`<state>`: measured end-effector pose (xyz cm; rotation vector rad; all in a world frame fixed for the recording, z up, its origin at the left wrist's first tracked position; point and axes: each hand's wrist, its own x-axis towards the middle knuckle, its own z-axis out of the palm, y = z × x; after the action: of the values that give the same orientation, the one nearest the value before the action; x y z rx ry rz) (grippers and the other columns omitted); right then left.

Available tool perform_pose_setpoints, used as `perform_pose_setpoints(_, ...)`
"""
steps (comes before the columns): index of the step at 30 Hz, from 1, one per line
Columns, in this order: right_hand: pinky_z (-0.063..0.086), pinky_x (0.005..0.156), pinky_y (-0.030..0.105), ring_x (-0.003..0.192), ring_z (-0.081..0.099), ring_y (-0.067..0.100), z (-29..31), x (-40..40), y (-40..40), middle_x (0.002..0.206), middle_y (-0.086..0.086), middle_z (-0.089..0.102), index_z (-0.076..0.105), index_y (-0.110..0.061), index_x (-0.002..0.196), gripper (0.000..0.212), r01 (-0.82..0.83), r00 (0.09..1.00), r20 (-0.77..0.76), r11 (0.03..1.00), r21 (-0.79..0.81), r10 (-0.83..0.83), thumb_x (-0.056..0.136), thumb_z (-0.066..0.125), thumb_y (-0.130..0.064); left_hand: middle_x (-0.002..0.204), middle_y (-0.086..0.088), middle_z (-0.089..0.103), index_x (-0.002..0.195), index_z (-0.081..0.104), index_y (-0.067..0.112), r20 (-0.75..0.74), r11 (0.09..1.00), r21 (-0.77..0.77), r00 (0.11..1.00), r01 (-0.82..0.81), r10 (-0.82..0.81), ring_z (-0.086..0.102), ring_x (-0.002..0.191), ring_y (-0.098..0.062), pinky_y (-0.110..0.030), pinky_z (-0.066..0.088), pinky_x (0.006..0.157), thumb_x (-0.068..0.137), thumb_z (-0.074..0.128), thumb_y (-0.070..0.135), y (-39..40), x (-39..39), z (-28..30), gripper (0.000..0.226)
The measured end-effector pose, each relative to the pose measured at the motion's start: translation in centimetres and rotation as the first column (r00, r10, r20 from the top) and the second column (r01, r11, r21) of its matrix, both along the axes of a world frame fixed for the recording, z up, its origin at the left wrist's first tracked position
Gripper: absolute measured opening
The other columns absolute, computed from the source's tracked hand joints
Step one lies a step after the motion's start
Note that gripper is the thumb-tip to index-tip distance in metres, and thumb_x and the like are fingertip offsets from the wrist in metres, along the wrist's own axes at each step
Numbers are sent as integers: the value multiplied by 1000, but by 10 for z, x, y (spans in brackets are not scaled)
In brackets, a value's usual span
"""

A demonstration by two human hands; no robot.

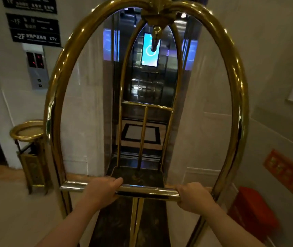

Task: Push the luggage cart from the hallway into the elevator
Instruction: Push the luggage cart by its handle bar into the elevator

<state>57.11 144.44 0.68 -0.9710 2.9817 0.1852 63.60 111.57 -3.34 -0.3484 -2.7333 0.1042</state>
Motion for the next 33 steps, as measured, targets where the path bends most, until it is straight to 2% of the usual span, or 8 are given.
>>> perform_pose_setpoints(4,50,69,32,78,62,19,6,-54,-15,90,-2,65,57,-24,106,22,10,1000,20,1000,28,-10,86,55,-34,59,12,58,81,53,33,35,997,72,999,18,-21,53,45,-7,-21,40,38,55,87,41,-6,-54,5,43)
perform_pose_setpoints(8,48,74,33,86,63,20,9,-116,-27,98,1,67,56,-23,109,25,6,1000,21,1000,31,-7,88,54,-36,56,10,56,74,56,33,45,994,106,999,-27,22,45,47,-3,-14,19,45,53,87,38,-11,-115,11,38)
perform_pose_setpoints(12,51,72,33,82,63,20,9,-179,-37,96,2,68,55,-22,110,26,1,1000,27,999,46,-2,89,54,-36,65,12,56,83,58,31,20,990,127,998,-59,57,44,55,-6,-23,29,52,69,78,35,-20,-179,5,24)
perform_pose_setpoints(14,49,67,31,77,63,19,11,-211,-42,94,2,67,55,-21,108,24,-20,1000,9,999,47,20,89,55,-35,61,16,48,78,58,32,29,988,136,997,-71,68,38,51,-4,-21,27,49,65,81,34,-24,-209,6,28)
perform_pose_setpoints(18,53,66,32,71,59,15,8,-280,-51,92,1,67,56,-21,106,24,-47,999,-3,999,12,47,89,57,-37,54,13,56,72,56,33,64,994,84,996,-75,70,49,42,-6,-19,26,43,49,89,37,-33,-270,6,40)
perform_pose_setpoints(23,48,70,31,79,60,16,6,-362,-73,94,-2,65,52,-25,107,23,-19,999,37,1000,-3,19,86,59,-33,53,16,54,70,52,36,87,994,36,991,-106,103,49,41,-3,-17,22,40,53,85,42,-53,-346,13,37)
perform_pose_setpoints(27,43,68,31,75,53,15,4,-422,-91,91,-4,60,50,-26,108,23,-13,999,49,1000,-21,14,87,59,-31,67,15,60,80,53,36,87,989,33,987,-142,139,57,56,-6,-23,36,46,70,71,44,-69,-405,14,22)
perform_pose_setpoints(33,43,64,31,75,56,18,6,-510,-115,96,0,64,50,-22,112,24,-26,999,47,1000,13,25,89,56,-29,77,14,62,88,54,36,109,987,43,983,-153,147,57,63,-6,-24,35,53,80,61,47,-90,-490,15,15)
